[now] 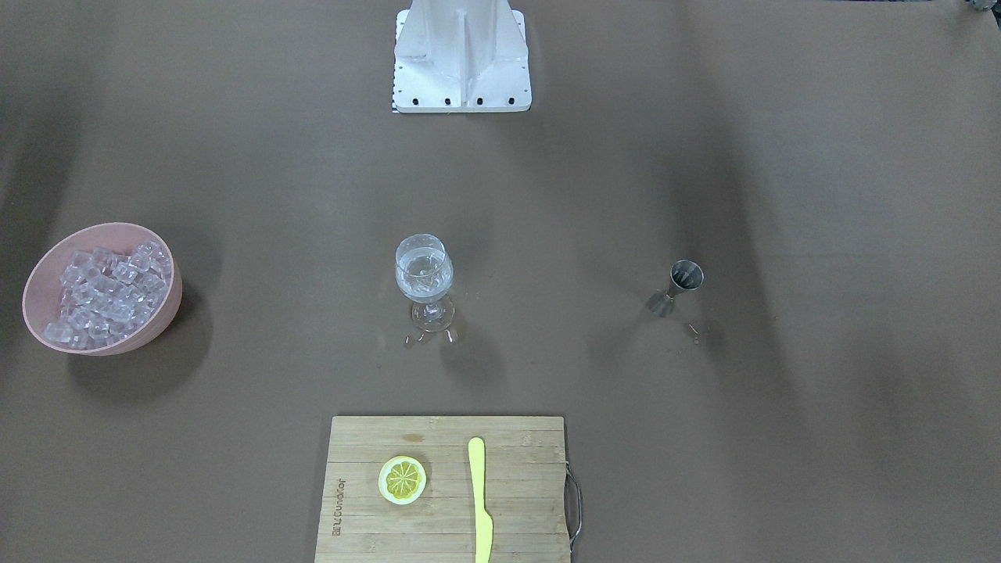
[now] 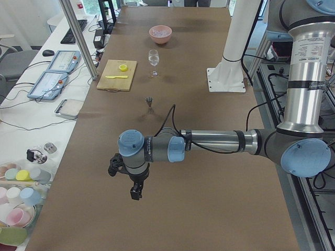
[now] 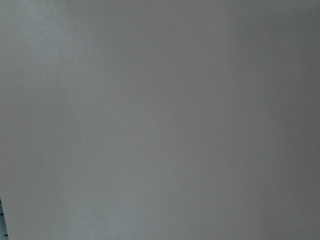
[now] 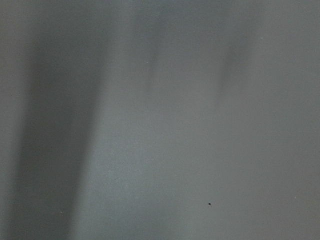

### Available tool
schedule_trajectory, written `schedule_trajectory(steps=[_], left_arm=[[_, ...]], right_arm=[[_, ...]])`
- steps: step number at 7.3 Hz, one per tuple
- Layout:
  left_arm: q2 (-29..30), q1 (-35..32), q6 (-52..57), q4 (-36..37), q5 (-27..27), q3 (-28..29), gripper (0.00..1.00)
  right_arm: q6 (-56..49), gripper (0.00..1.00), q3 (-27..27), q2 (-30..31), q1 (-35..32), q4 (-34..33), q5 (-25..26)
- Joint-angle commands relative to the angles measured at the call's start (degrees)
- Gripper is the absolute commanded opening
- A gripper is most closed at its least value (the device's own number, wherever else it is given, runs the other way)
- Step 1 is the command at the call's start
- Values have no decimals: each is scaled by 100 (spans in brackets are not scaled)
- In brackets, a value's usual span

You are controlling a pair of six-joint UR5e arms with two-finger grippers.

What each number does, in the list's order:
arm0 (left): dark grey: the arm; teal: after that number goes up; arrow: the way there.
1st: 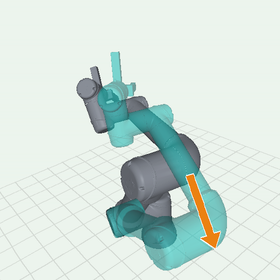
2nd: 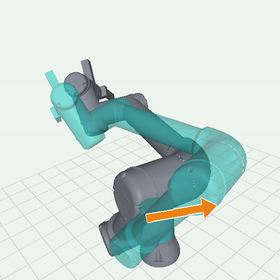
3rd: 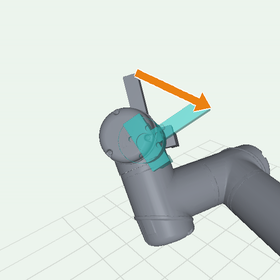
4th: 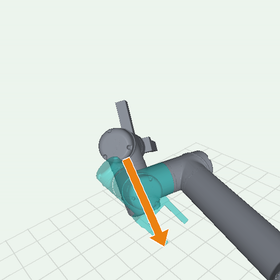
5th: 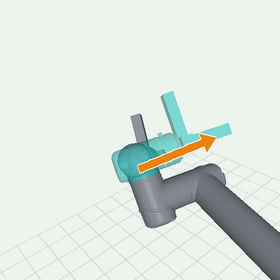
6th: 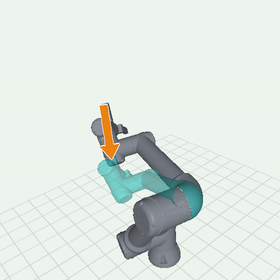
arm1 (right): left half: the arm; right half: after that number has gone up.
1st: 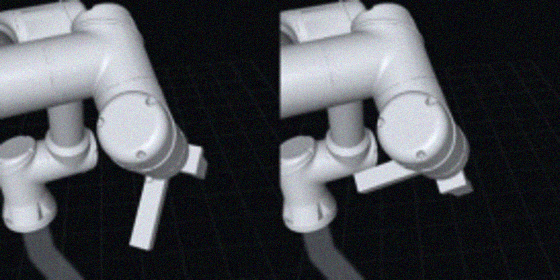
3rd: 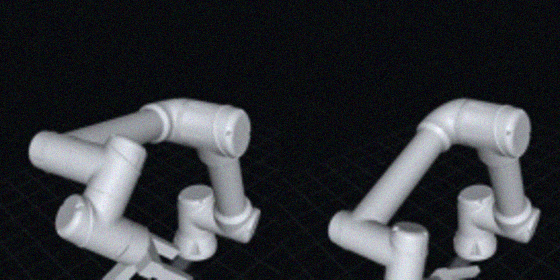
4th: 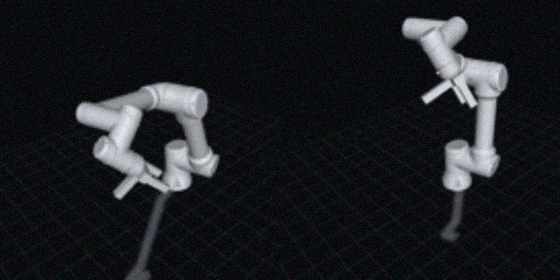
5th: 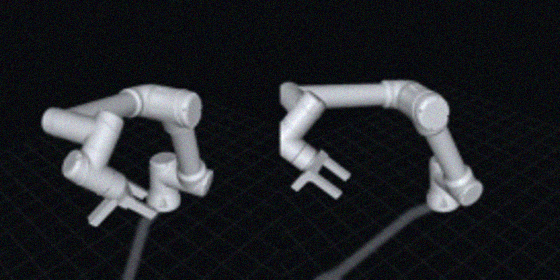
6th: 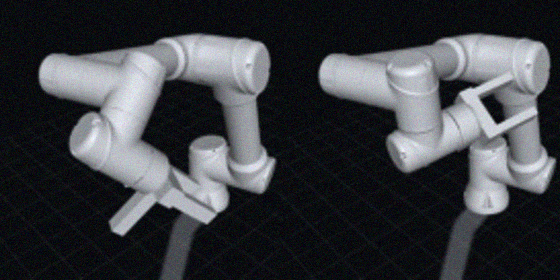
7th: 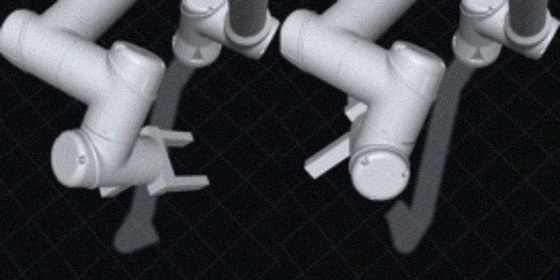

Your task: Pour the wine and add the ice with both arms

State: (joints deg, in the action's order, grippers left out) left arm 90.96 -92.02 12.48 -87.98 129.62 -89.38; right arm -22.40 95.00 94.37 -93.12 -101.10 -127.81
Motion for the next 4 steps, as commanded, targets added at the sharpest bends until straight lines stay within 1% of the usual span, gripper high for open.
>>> schedule_trajectory(steps=[1,4], left_arm=[[-8,0,0,1,2,9,99],[0,9,0,1,2,26,99]], right_arm=[[-1,100,-121,12,-197,2,-7],[-45,100,114,-24,-285,11,89]])
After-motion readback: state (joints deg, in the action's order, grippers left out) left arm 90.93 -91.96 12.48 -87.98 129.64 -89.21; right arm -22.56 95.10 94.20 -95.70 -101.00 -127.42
